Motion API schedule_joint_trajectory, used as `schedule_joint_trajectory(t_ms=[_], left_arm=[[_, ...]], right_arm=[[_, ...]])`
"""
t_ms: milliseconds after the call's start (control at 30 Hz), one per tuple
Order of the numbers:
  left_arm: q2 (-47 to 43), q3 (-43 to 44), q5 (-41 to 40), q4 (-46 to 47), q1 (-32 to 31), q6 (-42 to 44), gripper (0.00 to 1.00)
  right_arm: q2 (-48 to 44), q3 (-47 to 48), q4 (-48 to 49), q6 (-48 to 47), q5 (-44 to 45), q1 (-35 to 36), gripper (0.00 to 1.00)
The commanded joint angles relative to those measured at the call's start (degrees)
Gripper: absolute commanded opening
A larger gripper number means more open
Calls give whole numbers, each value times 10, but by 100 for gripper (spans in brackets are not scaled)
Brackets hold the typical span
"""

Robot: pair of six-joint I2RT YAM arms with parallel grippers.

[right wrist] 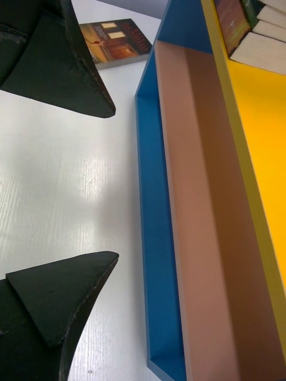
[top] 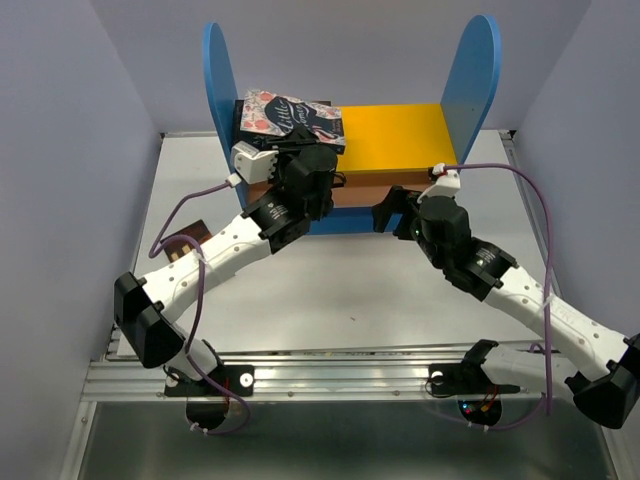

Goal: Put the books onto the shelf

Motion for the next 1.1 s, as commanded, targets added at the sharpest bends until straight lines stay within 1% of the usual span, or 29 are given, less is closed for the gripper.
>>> schedule_joint_trajectory(t_ms=[0, 33, 67, 100, 133, 233, 267, 300, 367, 400, 433, 467, 533, 567, 600, 733, 767, 833, 933, 967, 1067], left_arm=[[3, 56, -16, -44, 18, -58, 9], [9, 78, 4, -73, 37, -82, 12], [20, 90, 32, -119, 43, -112, 17], [30, 107, 38, -158, 51, -143, 21], [32, 111, 44, -167, 53, -144, 22], [30, 106, 52, -165, 53, -149, 22], [28, 101, 53, -153, 53, -141, 28], [28, 95, 55, -149, 53, -139, 32], [25, 94, 58, -152, 53, -144, 35], [26, 92, 63, -156, 53, -149, 42], [25, 89, 65, -160, 53, -155, 43], [20, 86, 69, -159, 53, -158, 51], [13, 75, 72, -158, 53, -164, 57], [11, 73, 78, -158, 53, -163, 69], [9, 72, 81, -159, 53, -165, 71], [-4, 60, 90, -158, 53, -161, 79], [-9, 58, 99, -161, 53, -161, 84], [-16, 46, 104, -157, 53, -156, 87], [-30, 29, 136, -137, 55, -129, 98], [-33, 27, 142, -138, 55, -119, 99], [-43, 11, 167, -122, 56, -89, 99]], right_arm=[[4, 39, 12, -13, -13, -7, 100], [8, 42, 13, -13, -21, -13, 100], [10, 42, 14, -13, -25, -13, 100], [14, 42, 13, -14, -28, -13, 100], [15, 43, 13, -14, -31, -13, 100], [16, 42, 14, -13, -35, -19, 100], [18, 42, 13, -14, -35, -19, 100], [20, 43, 13, -14, -36, -19, 100], [22, 45, 13, -14, -37, -19, 100], [25, 48, 13, -14, -40, -19, 100], [27, 50, 14, -15, -41, -24, 100], [33, 51, 14, -16, -43, -24, 100], [39, 58, 12, -21, -50, -24, 100], [42, 62, 12, -22, -52, -24, 100], [49, 65, 12, -23, -56, -29, 100], [68, 96, 13, -32, -70, -35, 100], [72, 103, 13, -38, -69, -41, 100], [84, 123, 13, -51, -71, -41, 100], [122, 176, 12, -83, -89, -53, 100], [142, 204, 12, -88, -93, -58, 100], [183, 247, 5, -115, -108, -58, 100]])
